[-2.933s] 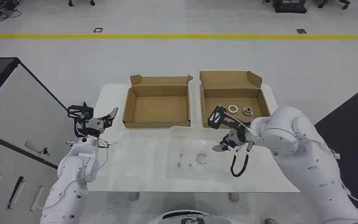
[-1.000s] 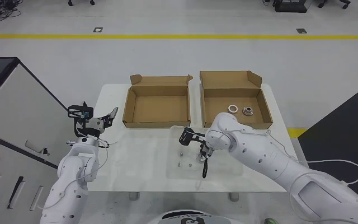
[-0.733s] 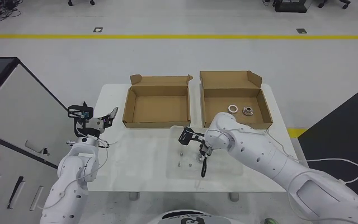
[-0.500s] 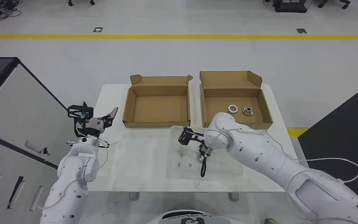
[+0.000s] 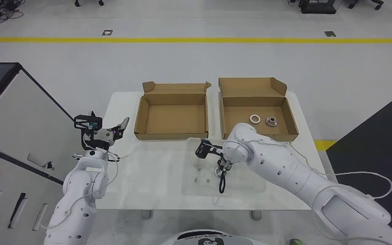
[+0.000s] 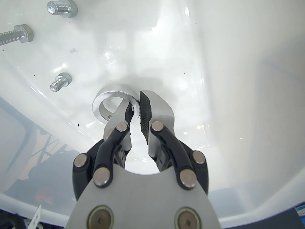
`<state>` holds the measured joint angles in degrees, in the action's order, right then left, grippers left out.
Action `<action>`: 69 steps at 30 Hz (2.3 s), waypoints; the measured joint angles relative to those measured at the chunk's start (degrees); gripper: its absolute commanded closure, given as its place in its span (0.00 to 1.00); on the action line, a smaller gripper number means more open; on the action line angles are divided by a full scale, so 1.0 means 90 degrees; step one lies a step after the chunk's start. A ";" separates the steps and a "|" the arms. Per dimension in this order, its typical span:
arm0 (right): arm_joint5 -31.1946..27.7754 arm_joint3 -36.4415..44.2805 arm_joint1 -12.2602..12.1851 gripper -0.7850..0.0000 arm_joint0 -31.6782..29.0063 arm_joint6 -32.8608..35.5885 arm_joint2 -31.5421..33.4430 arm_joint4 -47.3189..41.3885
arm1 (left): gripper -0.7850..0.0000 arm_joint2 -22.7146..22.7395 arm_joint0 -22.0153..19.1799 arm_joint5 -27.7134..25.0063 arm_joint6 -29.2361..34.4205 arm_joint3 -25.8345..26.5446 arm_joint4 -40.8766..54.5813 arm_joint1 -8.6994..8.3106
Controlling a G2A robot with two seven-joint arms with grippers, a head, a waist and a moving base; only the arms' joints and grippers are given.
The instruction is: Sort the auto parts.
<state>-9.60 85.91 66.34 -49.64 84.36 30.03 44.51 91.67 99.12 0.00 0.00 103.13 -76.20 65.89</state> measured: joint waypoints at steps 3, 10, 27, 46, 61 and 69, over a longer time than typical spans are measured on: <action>0.0085 0.0157 -0.0033 1.00 -0.0005 0.0103 0.0112 -0.0015 | 0.00 0.0000 0.0000 0.0000 0.0000 0.0000 0.0000 0.0000; 0.0442 0.1116 -0.0330 1.00 -0.0123 0.0410 0.0707 0.0054 | 0.00 0.0000 0.0000 0.0000 0.0000 0.0000 0.0000 0.0000; 0.0832 0.3645 -0.1973 1.00 -0.0521 0.0404 0.2406 -0.1383 | 0.00 0.0000 0.0000 0.0000 0.0000 0.0000 0.0000 0.0000; 0.0952 0.3180 -0.2249 1.00 -0.0728 -0.0252 0.2916 -0.2809 | 0.00 0.0000 0.0000 0.0000 0.0000 0.0000 0.0000 0.0000; 0.0062 0.1135 -0.2113 1.00 -0.1153 -0.0511 0.3788 -0.8612 | 0.00 0.0000 0.0000 0.0000 0.0000 0.0000 0.0000 0.0000; -0.0187 0.0774 -0.1824 1.00 -0.0773 -0.0080 0.3321 -1.0744 | 0.00 0.0000 0.0000 0.0000 0.0000 0.0000 0.0000 0.0000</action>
<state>-11.28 92.87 49.92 -56.60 83.64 59.93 -52.19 91.67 99.12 0.00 0.00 103.13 -76.20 65.89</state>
